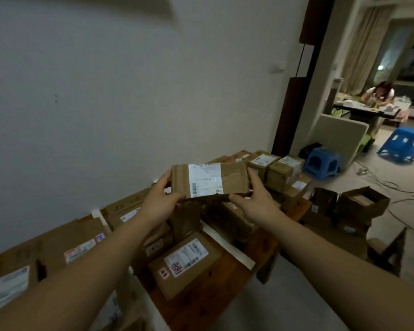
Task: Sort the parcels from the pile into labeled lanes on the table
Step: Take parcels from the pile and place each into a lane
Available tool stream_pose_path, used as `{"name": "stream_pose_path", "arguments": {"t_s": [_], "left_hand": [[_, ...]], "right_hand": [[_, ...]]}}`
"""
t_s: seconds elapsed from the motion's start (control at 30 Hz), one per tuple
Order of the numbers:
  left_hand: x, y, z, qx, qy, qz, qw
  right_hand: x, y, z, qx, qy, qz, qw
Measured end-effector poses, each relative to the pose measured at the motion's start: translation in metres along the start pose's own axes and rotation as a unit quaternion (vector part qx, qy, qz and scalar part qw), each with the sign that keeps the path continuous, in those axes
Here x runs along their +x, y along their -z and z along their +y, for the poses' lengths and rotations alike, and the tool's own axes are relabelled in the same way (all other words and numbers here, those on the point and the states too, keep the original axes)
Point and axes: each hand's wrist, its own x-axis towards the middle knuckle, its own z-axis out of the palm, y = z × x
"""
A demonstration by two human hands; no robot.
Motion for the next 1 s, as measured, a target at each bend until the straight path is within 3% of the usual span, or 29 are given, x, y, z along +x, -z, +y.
{"name": "stream_pose_path", "arguments": {"t_s": [0.23,0.37,0.57,0.7,1.0], "left_hand": [[0.046,-0.036,-0.007,0.05,0.028,0.067,0.996],[0.035,-0.054,-0.021,-0.003,0.069,0.178,0.982],[-0.029,-0.075,-0.035,0.034,0.131,0.276,0.952],[-0.065,-0.076,-0.054,0.079,0.169,0.296,0.937],[-0.076,-0.067,-0.129,0.143,0.275,0.27,0.912]], "right_hand": [[0.076,0.025,0.04,-0.004,0.009,-0.052,0.999],[0.102,0.021,0.067,-0.004,0.032,-0.147,0.989],[0.102,-0.002,0.097,0.007,0.027,-0.283,0.959],[0.084,-0.028,0.113,-0.007,0.039,-0.365,0.93],[0.07,-0.094,0.159,-0.118,-0.002,-0.409,0.905]]}}
